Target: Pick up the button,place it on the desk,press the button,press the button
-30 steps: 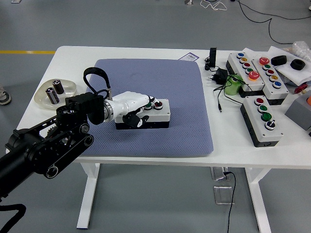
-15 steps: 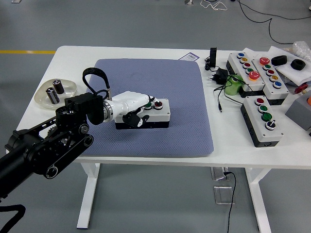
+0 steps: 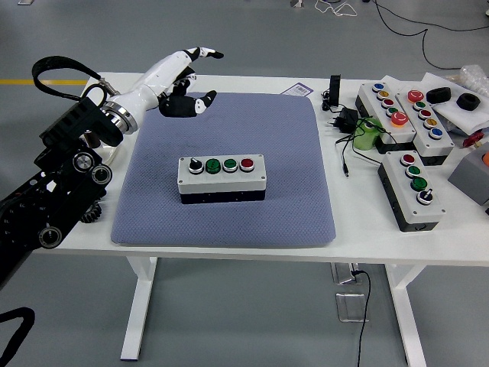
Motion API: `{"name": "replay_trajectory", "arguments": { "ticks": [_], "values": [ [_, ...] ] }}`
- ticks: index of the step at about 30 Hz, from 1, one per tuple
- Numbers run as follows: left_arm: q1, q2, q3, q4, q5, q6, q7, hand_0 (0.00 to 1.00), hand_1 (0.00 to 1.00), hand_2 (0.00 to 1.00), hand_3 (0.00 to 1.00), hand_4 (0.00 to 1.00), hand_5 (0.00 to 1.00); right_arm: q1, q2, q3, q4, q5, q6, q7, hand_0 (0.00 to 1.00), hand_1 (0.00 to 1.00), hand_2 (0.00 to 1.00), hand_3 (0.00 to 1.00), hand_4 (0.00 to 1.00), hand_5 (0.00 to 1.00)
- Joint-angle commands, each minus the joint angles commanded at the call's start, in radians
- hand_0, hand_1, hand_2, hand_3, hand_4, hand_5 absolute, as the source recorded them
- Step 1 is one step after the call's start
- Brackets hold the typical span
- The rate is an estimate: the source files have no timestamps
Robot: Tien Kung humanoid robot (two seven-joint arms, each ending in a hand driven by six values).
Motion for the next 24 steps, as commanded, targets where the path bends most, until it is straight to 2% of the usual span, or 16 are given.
{"name": "replay_trajectory", "arguments": {
  "ticks": [1,6,7,12,13,17,18,19,24],
  "values": [
    [0.002,0.001,-0.018,0.011,-0.035,0.002,0.004,0.400,0.564,0.609,0.998,0.838,0.998,-0.001,0.000,-0.001,0.000,0.001,0.000,0.000,0.632,0.539,0.562,0.633,0.226,0.245],
    [0.012,0.006,-0.105,0.064,-0.226,-0.002,0.019,0.400,0.564,0.609,0.998,0.838,0.998,-0.002,0.001,-0.003,0.000,0.003,0.000,-0.001,0.632,0.539,0.562,0.633,0.226,0.245],
    [0.016,0.006,-0.118,0.075,-0.266,0.001,0.021,0.852,0.897,0.975,0.998,0.828,0.998,-0.002,0.001,-0.004,0.000,0.004,0.000,-0.001,0.633,0.539,0.565,0.633,0.226,0.245],
    [0.036,0.004,-0.178,0.142,-0.452,0.045,0.028,0.852,0.897,0.975,0.998,0.828,0.998,-0.001,0.002,-0.005,0.000,0.005,0.001,-0.002,0.633,0.539,0.565,0.633,0.226,0.245],
    [0.042,0.006,-0.189,0.159,-0.495,0.054,0.028,0.907,0.923,0.998,0.998,0.815,0.998,-0.001,0.002,-0.005,0.000,0.006,0.001,-0.002,0.633,0.539,0.565,0.633,0.226,0.245],
    [0.063,0.009,-0.229,0.205,-0.623,0.045,0.030,0.907,0.923,0.998,0.998,0.815,0.998,0.000,0.003,-0.002,0.000,0.004,0.001,-0.001,0.633,0.539,0.565,0.633,0.226,0.245],
    [0.067,0.009,-0.236,0.211,-0.635,0.040,0.030,0.907,0.923,0.998,0.998,0.815,0.998,0.000,0.003,-0.001,0.000,0.003,0.001,-0.001,0.633,0.539,0.565,0.633,0.226,0.245],
    [0.072,0.010,-0.242,0.214,-0.651,0.037,0.033,0.895,0.914,0.948,0.990,0.799,0.998,0.000,0.003,-0.002,0.000,0.004,0.001,-0.001,0.633,0.539,0.565,0.633,0.226,0.245],
    [0.089,0.007,-0.254,0.202,-0.663,0.023,0.043,0.895,0.914,0.948,0.990,0.799,0.998,0.001,0.003,-0.003,0.000,0.002,0.001,-0.001,0.633,0.539,0.565,0.633,0.226,0.245]
  ]
}}
